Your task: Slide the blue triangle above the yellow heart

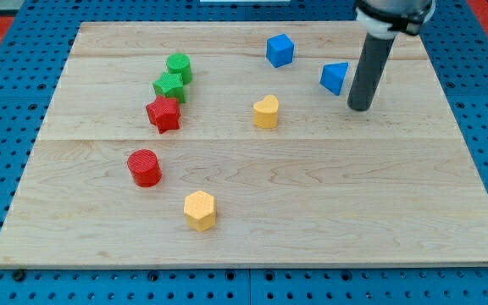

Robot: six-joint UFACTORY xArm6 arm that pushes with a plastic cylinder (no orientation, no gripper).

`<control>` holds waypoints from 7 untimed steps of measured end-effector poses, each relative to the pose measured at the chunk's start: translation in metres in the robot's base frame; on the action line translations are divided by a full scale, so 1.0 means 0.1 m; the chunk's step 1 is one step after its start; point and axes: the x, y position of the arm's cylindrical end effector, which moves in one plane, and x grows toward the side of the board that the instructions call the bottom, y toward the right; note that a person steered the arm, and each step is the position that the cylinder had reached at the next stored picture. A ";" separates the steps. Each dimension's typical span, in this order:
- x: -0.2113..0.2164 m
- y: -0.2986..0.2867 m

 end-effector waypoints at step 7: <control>-0.67 -0.81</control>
